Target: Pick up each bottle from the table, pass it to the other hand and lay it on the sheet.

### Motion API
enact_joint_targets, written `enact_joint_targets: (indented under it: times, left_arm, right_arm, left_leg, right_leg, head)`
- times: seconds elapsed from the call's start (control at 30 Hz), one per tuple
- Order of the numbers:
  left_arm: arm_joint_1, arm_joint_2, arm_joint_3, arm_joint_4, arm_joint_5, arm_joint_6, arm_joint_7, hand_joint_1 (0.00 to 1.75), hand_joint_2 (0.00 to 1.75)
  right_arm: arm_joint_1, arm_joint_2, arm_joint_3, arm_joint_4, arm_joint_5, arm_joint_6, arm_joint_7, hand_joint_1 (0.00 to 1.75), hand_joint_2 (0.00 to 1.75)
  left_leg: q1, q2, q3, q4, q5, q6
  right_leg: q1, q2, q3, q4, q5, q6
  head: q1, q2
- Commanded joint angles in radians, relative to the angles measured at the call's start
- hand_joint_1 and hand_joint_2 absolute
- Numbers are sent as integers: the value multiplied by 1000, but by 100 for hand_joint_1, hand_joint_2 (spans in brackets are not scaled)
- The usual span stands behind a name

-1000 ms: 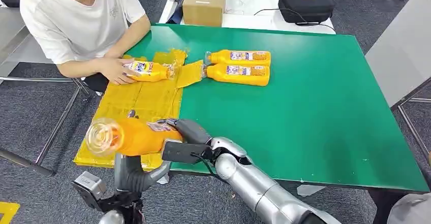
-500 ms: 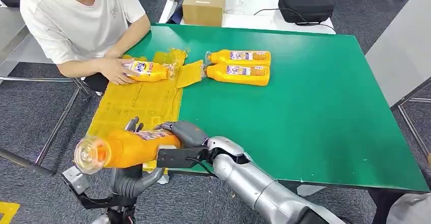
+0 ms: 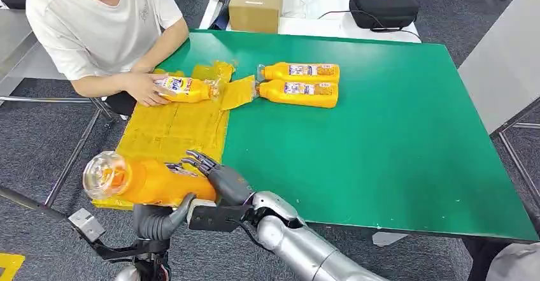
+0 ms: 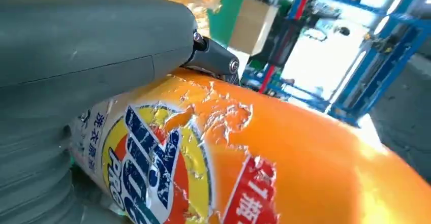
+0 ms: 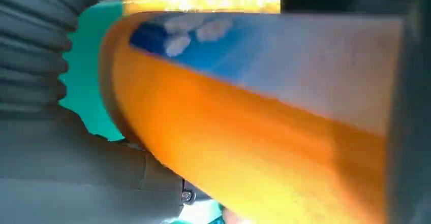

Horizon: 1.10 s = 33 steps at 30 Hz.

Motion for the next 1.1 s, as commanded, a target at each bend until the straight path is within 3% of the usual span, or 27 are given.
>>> enact_joint_targets:
  times: [0.03,0.33,0.47,0.83,1.1]
  left_arm:
    - [-53,-7,-24,-13,-21,38,-13,175,175]
    - [-81,-3,-18,11,-28,51,-15,175,175]
    - [-95,27,1,16,-149,141,-14,175,175]
    - [-95,29,5,17,-148,141,-14,175,175]
    - [-126,130,59,97,-733,372,118,175,175]
  right_arm:
    - [67,-18,-17,-95,0,-8,-18,0,0]
    - [73,-23,-48,-80,6,-22,-26,0,0]
    - [93,-38,-74,-82,22,-57,-26,0,0]
    - [94,-40,-75,-82,23,-57,-27,0,0]
    - [233,-88,-189,-214,127,-181,-43,0,0]
  left_leg:
    - [1,-2,1,0,0,-1]
    - [0,-2,1,-1,0,-1]
    - [2,-3,4,-1,-1,-2]
    - [1,-2,2,-1,0,-1]
    - [1,-3,5,-3,0,-1]
  right_leg:
    - [1,-2,2,0,-1,-1]
    - [1,-2,2,-1,0,-1]
    - [2,-3,5,-1,-2,-2]
    - [1,-2,3,-1,-1,-1]
    - [1,-3,6,-2,-1,-2]
  head:
    - [0,0]
    - [-1,0]
    - [0,0]
    - [0,0]
    - [0,0]
